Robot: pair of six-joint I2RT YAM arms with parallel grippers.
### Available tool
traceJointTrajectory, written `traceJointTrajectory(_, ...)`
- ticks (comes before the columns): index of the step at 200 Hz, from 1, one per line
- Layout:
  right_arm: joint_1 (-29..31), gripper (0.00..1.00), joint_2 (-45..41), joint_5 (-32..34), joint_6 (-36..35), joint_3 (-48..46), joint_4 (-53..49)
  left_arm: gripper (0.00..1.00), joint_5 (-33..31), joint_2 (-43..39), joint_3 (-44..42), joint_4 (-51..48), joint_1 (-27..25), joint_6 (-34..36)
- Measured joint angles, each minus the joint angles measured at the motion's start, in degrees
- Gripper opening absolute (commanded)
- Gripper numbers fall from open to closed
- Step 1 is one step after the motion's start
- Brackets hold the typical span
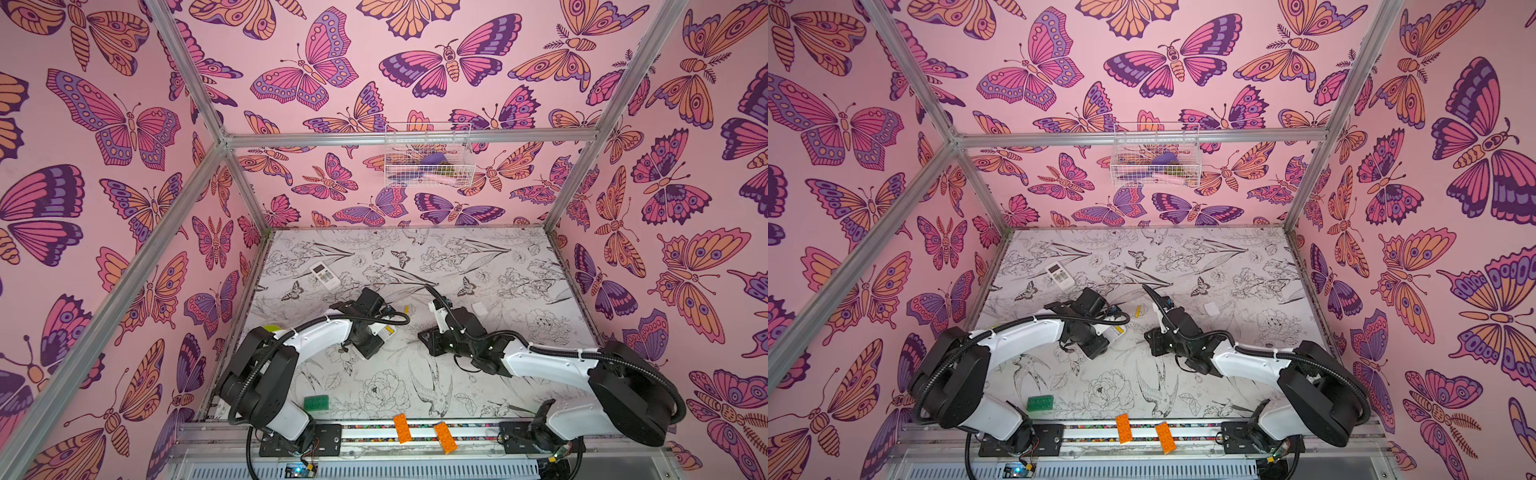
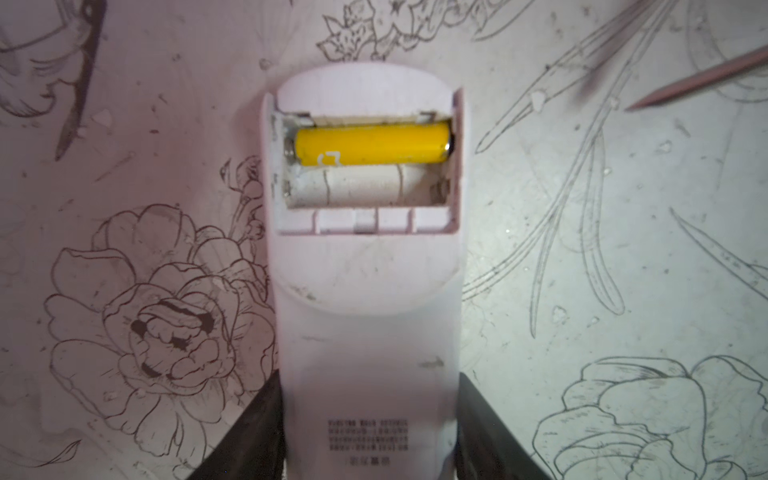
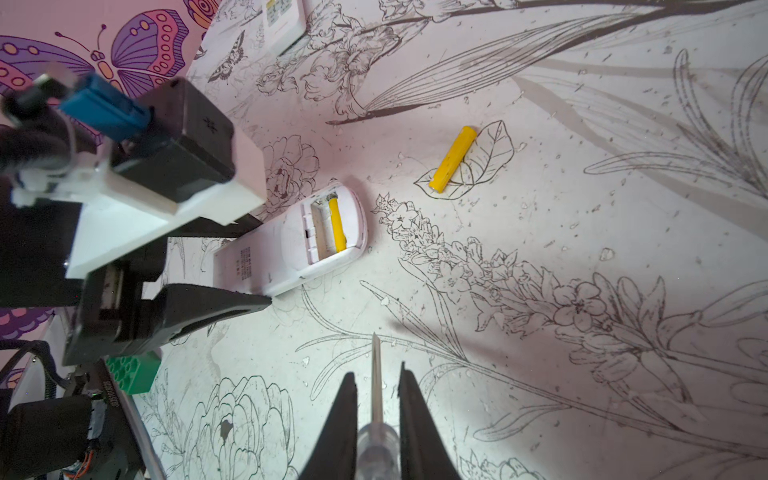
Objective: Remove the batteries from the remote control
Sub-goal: 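Lower the remote onto the table and open the left gripper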
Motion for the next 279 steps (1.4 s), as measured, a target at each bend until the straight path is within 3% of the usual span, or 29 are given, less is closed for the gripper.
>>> traceJointTrajectory(63,2.2,0.0,2.3,0.8,0.8,0.3,2.2,0.65,0.1,0.4,-0.9,1.4,0.0,-1.0)
traceJointTrajectory(105,3.7,0.0,4.1,1.6,1.0,1.6,2.2,0.8,0.1,-2.2,-1.4,2.0,0.1,-1.6)
traceJointTrajectory(155,3.9,0.0,5.2,2.8,1.2,3.3,2.3,0.84,0.3,-7.5,-1.4,2.6,2.0,-2.2)
traceJointTrajectory(225,4.0,0.0,12.5,3.4,0.9,9.3,3.1,0.89,5.4,-14.8,-2.7,3.7,12.0,-2.0)
traceJointTrajectory(279,3.9,0.0,17.1,3.2,0.5,13.2,5.1,0.99,8.7,-18.6,-3.1,4.6,15.7,-1.2)
